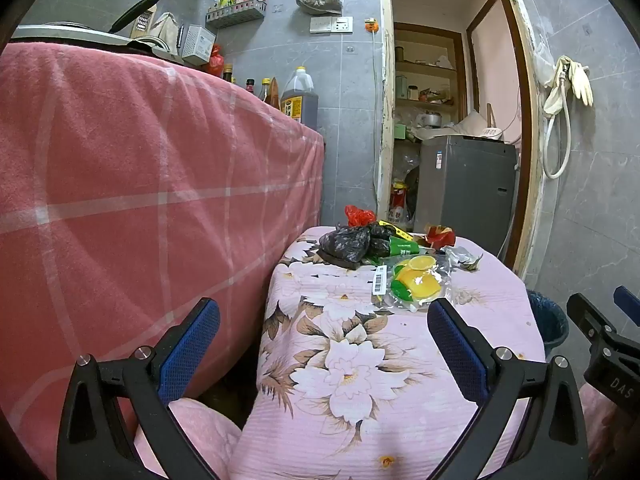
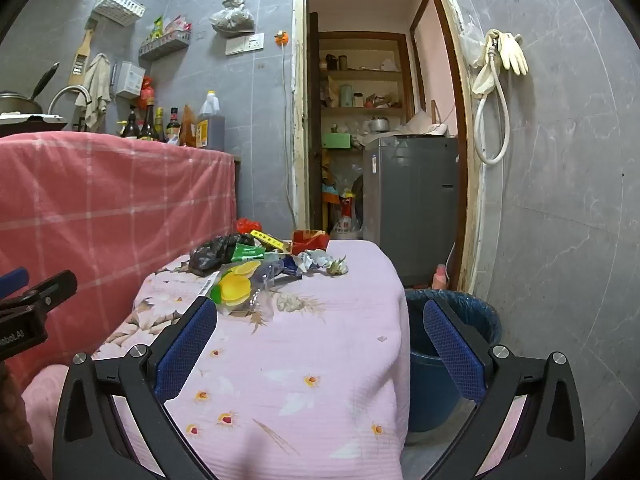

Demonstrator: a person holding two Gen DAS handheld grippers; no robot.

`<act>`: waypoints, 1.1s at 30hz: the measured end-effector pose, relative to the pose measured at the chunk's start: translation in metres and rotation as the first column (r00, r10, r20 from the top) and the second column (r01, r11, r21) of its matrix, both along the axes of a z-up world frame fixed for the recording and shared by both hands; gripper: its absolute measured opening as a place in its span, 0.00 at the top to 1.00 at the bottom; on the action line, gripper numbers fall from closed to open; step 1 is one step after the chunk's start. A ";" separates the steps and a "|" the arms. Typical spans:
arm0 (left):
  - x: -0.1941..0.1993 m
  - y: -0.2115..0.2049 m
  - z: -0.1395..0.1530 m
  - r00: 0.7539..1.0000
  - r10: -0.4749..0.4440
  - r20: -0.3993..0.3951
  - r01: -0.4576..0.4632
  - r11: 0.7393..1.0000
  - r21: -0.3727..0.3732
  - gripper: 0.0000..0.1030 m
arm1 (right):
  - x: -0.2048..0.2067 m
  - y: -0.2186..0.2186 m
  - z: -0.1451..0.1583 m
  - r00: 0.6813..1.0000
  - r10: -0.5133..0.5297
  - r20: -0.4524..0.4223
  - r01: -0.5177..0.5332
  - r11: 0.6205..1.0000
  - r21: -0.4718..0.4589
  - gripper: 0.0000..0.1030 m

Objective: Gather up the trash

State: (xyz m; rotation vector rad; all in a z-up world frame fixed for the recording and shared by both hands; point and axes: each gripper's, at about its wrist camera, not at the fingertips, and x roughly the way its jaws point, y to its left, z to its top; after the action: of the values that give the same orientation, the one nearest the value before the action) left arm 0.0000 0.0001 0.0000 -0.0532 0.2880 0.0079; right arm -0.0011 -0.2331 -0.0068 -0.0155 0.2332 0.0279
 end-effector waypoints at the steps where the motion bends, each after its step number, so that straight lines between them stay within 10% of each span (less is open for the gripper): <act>1: 0.000 0.000 0.000 1.000 -0.002 0.001 0.002 1.000 0.000 0.01 | 0.000 0.000 0.000 1.000 0.000 0.003 0.000 1.000 -0.001 0.00; 33: 0.001 0.000 -0.004 1.000 0.001 0.001 -0.001 1.000 0.010 0.01 | 0.000 -0.003 0.000 1.000 0.000 0.000 0.000 1.000 0.004 0.00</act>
State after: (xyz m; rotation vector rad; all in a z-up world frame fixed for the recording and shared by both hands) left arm 0.0007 0.0000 -0.0044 -0.0436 0.2872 0.0101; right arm -0.0007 -0.2358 -0.0072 -0.0113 0.2332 0.0280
